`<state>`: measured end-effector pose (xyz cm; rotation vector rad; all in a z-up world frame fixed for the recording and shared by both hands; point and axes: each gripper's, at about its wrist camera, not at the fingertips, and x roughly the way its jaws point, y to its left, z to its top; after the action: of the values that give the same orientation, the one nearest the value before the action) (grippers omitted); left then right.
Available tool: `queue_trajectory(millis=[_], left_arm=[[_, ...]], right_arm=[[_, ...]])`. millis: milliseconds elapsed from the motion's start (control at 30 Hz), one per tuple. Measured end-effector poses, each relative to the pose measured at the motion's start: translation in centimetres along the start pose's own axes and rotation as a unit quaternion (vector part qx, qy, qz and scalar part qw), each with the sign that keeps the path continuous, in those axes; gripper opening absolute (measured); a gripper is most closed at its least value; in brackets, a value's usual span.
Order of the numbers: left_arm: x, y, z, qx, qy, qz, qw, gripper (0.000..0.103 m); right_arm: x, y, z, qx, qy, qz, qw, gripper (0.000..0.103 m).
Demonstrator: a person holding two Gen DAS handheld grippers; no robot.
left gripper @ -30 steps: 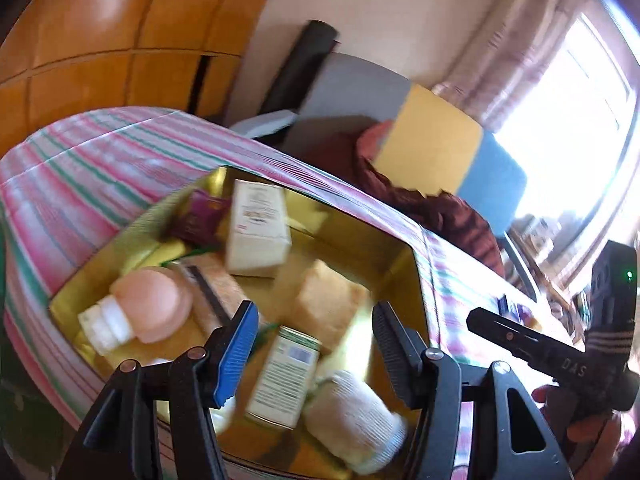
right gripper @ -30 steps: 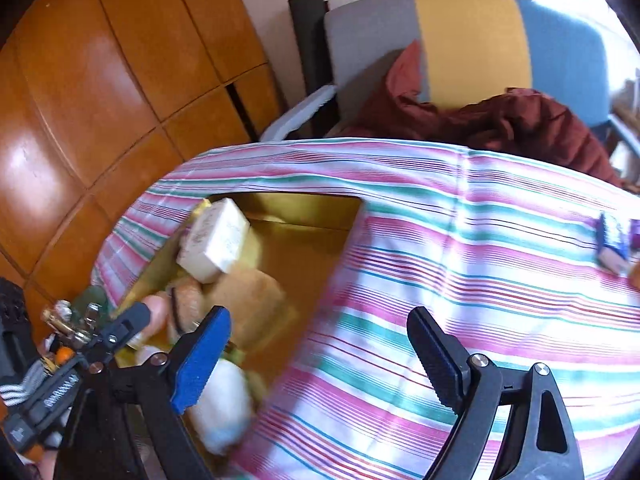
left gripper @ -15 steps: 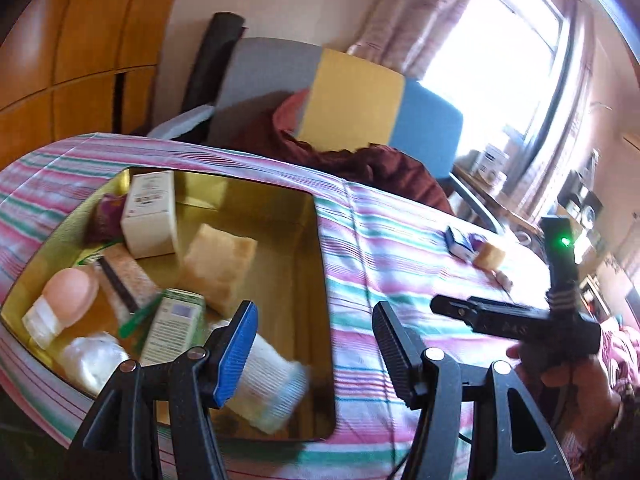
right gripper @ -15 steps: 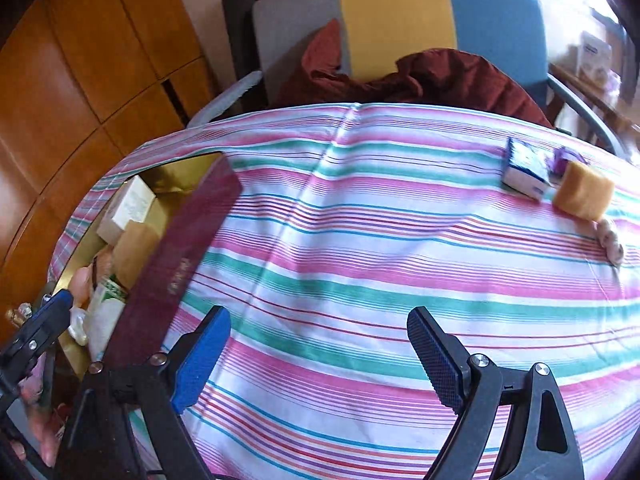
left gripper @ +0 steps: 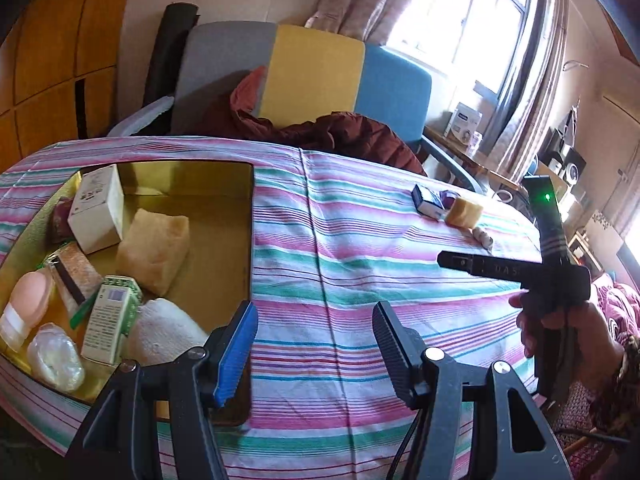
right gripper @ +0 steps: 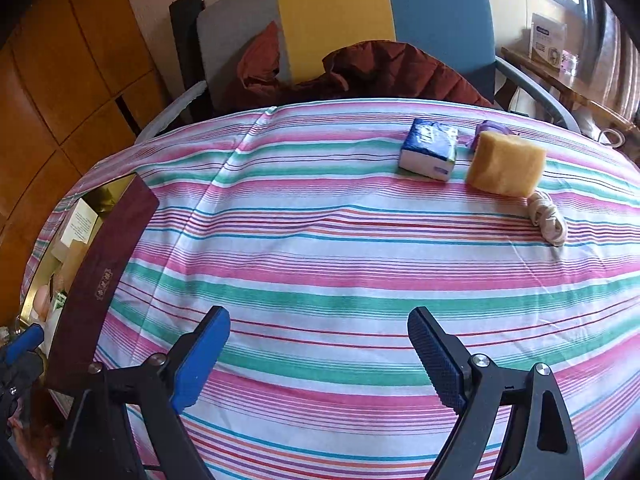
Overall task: Organize objects
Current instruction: 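Grasp the coiled white cord with the right tool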
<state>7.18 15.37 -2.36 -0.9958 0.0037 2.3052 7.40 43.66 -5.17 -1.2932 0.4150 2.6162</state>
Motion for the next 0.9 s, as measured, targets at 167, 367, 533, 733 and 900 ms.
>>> queue_trajectory(millis=[167,367,533,733,900], left_arm=[[0.9,-1.7,-0.1,0.016,0.019,-0.013,0.9996,0.060],[2.0,-3.5,-0.1,0.040,0.039,-0.017,0.9983,0.060],[3.0,-4.5,-0.2,0.050,0.055,-0.020,0.9970,0.060],[4.2,-6.0,-0.5,0.072,0.077,-0.021,0.9942,0.060],[5.3,-7.6,-0.5,0.086,0.091,-0.025,0.9918,0.060]], right_arm=[[0.1,-4.0,1.1,0.012,-0.004,-0.038,0.999,0.091],[-0.6,-10.5,2.9,0.058,-0.029,-0.085,0.994,0.091],[-0.4,-15.2,4.5,0.084,-0.046,-0.124,0.988,0.091],[1.9,-17.8,5.8,0.087,-0.033,-0.106,0.990,0.080],[4.1,-18.1,5.8,0.089,-0.009,-0.087,0.992,0.068]])
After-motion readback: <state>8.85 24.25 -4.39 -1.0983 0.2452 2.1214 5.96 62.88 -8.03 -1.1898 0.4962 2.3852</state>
